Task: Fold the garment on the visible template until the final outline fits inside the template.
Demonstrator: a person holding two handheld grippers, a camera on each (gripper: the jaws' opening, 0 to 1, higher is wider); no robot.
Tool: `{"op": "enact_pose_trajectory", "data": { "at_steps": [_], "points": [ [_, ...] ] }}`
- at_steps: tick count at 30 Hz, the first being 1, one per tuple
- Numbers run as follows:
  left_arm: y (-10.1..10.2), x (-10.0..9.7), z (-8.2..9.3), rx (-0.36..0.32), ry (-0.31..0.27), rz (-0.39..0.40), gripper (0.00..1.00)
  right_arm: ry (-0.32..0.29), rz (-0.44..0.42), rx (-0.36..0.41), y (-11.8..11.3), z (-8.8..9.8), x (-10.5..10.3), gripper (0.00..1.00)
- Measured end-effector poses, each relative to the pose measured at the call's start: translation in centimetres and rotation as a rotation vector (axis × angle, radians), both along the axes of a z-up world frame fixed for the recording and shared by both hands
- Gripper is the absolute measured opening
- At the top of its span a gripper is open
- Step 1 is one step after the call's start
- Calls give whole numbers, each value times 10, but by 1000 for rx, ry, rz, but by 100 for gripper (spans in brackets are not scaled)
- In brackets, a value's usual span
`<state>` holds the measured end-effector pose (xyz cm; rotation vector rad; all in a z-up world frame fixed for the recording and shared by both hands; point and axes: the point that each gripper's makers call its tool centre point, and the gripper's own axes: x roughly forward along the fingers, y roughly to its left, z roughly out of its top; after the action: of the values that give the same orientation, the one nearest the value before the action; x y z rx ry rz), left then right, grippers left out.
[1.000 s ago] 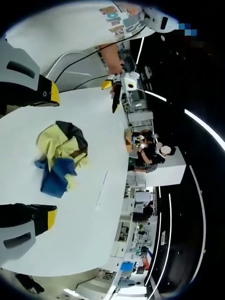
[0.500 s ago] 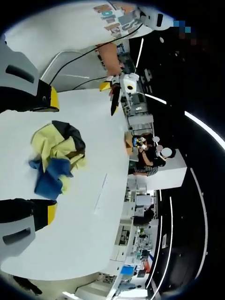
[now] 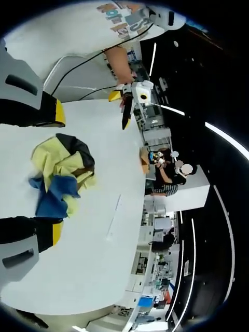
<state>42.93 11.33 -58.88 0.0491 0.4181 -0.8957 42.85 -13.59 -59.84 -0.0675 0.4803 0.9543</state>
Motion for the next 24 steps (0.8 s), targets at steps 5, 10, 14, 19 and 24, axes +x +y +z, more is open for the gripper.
{"op": "enact_pose_trajectory", "data": {
  "at_steps": [5, 10, 14, 19, 24],
  "points": [
    [-2, 3, -4, 3, 8, -4, 86, 6, 9, -4, 2, -1, 3, 68],
    [-7, 7, -1, -10, 6, -5, 86, 5, 11, -1, 3, -1, 7, 68],
    [-12, 10, -1, -11, 2, -12, 85, 12, 19, -4, 4, -3, 9, 67],
    [-17, 14, 0, -13, 0, -19, 85, 17, 24, -7, 4, -4, 13, 67],
    [-18, 20, -5, -5, 7, -22, 85, 20, 27, -2, 7, -3, 18, 65]
  ]
}}
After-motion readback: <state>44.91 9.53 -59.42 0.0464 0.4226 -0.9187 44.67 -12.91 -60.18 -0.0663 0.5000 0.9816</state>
